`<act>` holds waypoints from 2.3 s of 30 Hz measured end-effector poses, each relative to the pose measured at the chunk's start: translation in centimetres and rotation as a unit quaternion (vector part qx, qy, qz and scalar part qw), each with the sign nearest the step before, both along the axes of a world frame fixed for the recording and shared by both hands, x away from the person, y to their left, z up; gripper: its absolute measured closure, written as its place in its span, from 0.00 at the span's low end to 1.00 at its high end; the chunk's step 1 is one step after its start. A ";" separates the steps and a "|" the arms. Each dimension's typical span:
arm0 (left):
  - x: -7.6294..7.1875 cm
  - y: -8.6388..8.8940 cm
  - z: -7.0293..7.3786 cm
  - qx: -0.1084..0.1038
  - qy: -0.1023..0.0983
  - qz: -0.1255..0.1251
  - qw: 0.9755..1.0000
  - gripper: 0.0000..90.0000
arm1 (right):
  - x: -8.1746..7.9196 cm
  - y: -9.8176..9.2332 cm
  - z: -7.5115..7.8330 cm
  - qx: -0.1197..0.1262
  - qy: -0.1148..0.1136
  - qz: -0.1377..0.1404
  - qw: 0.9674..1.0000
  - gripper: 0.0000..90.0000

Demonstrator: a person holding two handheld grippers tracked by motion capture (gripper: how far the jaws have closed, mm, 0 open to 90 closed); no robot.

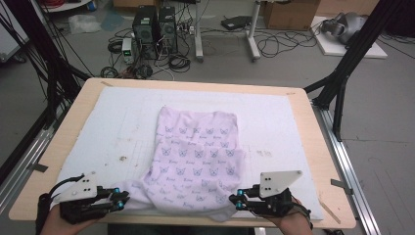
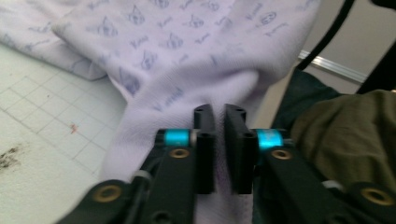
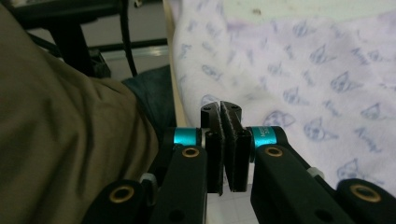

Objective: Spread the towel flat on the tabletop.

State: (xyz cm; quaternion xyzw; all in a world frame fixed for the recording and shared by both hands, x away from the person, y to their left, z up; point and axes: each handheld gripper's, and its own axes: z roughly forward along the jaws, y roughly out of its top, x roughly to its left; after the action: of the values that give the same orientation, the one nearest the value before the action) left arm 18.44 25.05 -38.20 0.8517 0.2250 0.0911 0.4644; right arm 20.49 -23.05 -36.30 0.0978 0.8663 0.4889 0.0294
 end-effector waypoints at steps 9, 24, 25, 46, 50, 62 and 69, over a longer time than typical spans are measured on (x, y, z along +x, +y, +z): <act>4.0 -1.7 -2.6 0.019 -0.016 0.015 1.000 0.64 | 4.3 2.3 -3.2 -0.035 0.005 -0.022 0.999 0.71; 6.1 -3.6 -5.3 0.066 0.011 0.006 0.998 0.97 | 6.0 4.7 -7.4 -0.103 0.050 0.015 0.993 0.96; 5.6 -3.2 -5.0 0.063 0.007 0.009 0.998 0.97 | 5.7 4.6 -7.1 -0.100 0.050 0.015 0.994 0.96; 6.5 -2.7 -5.5 0.043 0.025 0.047 0.998 0.71 | 6.6 4.0 -6.8 -0.108 0.031 -0.044 0.993 0.73; 6.9 -3.4 -6.2 0.038 0.046 0.018 0.998 0.86 | 6.6 3.9 -7.7 -0.124 0.030 -0.046 0.991 0.80; 5.1 -1.3 -4.7 0.027 0.030 0.031 0.999 0.98 | 5.8 3.1 -7.5 -0.131 0.029 -0.022 0.991 0.98; 4.4 0.2 -4.3 0.023 0.023 0.051 0.998 0.98 | 4.3 2.3 -6.8 -0.121 0.034 -0.009 0.992 0.97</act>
State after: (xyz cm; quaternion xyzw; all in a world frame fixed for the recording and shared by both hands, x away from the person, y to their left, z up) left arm 22.81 25.25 -42.49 0.8515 0.2762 0.1002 0.4342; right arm 24.82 -20.73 -43.13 0.1179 0.9185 0.3770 0.0158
